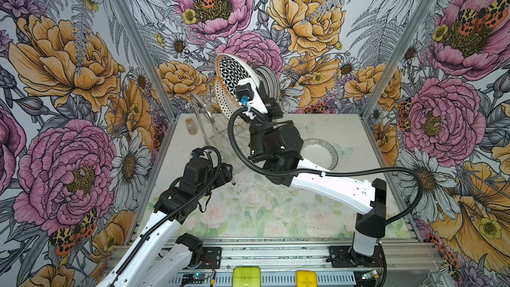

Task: Unload the plates from the dish rack
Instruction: Pick up the plate from the dish rack, then place the plate on the plate.

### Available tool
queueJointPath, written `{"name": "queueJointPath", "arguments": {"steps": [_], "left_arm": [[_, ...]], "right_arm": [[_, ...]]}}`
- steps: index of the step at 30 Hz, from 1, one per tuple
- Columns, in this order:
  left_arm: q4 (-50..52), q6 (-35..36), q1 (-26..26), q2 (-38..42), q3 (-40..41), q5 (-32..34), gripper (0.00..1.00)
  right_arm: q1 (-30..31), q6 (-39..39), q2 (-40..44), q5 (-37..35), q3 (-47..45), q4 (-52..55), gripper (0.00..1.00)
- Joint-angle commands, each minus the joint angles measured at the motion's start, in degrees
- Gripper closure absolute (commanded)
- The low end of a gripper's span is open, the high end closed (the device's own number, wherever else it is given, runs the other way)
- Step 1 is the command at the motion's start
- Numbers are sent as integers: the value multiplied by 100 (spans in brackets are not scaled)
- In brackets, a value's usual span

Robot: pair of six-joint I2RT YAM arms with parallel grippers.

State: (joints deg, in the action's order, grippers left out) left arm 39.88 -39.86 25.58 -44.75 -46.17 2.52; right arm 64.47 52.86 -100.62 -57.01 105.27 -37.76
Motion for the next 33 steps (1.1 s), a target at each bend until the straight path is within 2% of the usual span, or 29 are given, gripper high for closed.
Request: {"name": "queueJointPath", "arguments": {"steps": [1, 5, 9, 16, 20, 22, 27, 33], "left_arm": [[-359, 136, 271, -164, -253, 233, 16], [-446, 127, 660, -404, -431, 494, 16], [-707, 101, 919, -663, -524, 571, 16], [-1195, 106, 1437, -1152, -724, 697, 16], [-1487, 113, 1695, -1488, -839, 697, 16], [-1685, 114, 1791, -1617, -855, 645, 16], [-2163, 181, 2013, -1908, -859, 502, 17], [-2932, 295, 2013, -1910, -511, -219, 17]], "right_arm": [[-257, -730, 1146, -162, -665, -174, 100], [-340, -1165, 2106, -316, -1756, 0, 100], [-437, -1428, 2685, -537, -2431, 100, 100], [-491, -2653, 4007, -943, -3331, 1482, 100], [-482, -3740, 4719, -1067, -3666, 2941, 100], [-501, -4406, 4939, -983, -3629, 3925, 100], [-544, -5539, 5147, -512, -3632, 5494, 100], [-767, -6713, 5244, 454, -3962, 6341, 100]]}}
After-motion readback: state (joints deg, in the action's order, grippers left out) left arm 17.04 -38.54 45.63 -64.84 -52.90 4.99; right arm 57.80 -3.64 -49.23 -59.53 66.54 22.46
